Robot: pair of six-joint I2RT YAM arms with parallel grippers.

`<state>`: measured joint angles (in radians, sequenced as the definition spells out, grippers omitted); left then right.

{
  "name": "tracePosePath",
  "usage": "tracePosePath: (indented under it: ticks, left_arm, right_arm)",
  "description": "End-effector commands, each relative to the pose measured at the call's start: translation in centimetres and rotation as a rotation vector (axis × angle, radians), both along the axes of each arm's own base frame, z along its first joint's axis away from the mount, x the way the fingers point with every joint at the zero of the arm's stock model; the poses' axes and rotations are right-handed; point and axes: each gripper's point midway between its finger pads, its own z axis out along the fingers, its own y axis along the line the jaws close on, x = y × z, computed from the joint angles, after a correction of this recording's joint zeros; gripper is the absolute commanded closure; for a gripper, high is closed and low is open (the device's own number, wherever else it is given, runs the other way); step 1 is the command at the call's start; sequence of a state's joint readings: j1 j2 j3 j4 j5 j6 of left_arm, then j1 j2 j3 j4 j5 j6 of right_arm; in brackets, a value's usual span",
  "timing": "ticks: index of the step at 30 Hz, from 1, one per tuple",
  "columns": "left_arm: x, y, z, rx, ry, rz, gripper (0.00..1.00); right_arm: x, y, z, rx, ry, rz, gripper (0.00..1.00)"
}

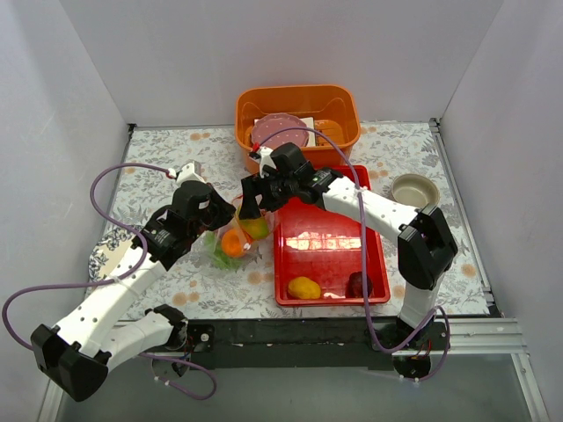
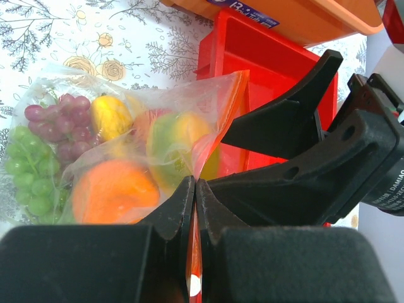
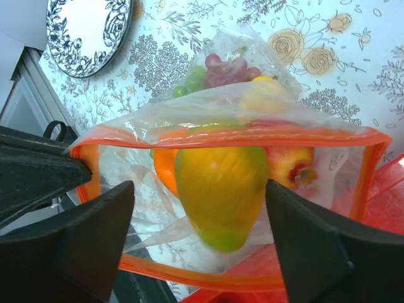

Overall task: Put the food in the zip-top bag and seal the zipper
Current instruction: Place the fake fruit in the zipper food storage bag.

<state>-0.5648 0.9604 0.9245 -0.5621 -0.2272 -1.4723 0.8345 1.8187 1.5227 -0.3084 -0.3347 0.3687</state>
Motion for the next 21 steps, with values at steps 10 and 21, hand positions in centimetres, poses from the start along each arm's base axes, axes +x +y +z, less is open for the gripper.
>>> tracePosePath:
  ticks: [10,21]
  left_arm:
    - [0.5,0.5,2.3,-0.03,-0.055,0.039,1.0]
    - [0.8,1.4,3.4,-0.012,-0.079,0.084,1.0]
  right_arm:
    - [2.6,-9.1,4.6,-0.127,-0.242,-0.374,0.02]
    - [-3.4,-21.7,-4.1,-0.513,-0.074,-0.586,0.02]
